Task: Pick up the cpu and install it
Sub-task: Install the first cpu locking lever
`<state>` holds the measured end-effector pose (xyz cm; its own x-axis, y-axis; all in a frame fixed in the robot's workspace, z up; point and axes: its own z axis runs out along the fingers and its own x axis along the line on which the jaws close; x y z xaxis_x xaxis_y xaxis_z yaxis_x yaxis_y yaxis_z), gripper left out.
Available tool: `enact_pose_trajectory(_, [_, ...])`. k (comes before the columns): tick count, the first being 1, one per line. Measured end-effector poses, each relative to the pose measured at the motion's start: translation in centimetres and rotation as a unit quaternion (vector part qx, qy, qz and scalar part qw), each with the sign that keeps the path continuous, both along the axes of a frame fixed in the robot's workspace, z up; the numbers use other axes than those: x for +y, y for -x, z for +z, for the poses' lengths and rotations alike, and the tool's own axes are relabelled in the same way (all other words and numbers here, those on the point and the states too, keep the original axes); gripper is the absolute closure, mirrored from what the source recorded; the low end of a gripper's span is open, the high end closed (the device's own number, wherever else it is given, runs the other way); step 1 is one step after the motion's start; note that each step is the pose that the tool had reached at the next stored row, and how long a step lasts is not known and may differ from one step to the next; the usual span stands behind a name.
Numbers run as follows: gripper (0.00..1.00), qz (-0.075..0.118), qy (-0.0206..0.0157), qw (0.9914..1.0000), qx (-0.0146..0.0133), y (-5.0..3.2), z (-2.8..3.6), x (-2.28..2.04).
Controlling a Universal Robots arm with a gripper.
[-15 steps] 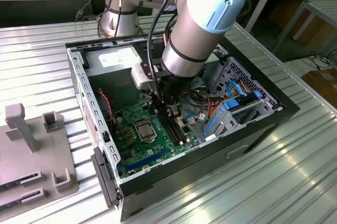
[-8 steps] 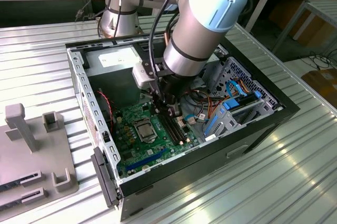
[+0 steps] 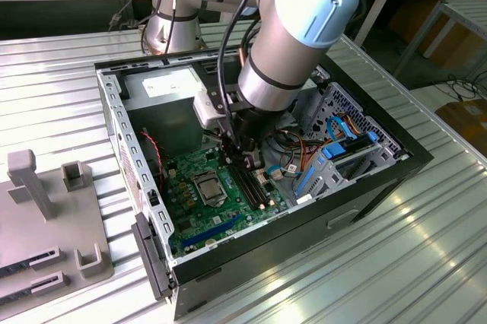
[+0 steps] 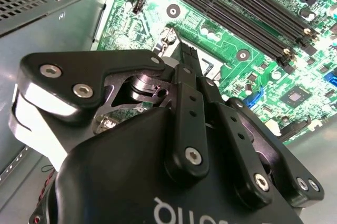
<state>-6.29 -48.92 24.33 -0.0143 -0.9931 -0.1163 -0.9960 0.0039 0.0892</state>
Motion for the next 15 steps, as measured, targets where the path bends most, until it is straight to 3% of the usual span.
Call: enact_pose_trajectory(15, [0.89,0.0,0.0001,1.0,0.0,-0.01,-0.03,-0.94])
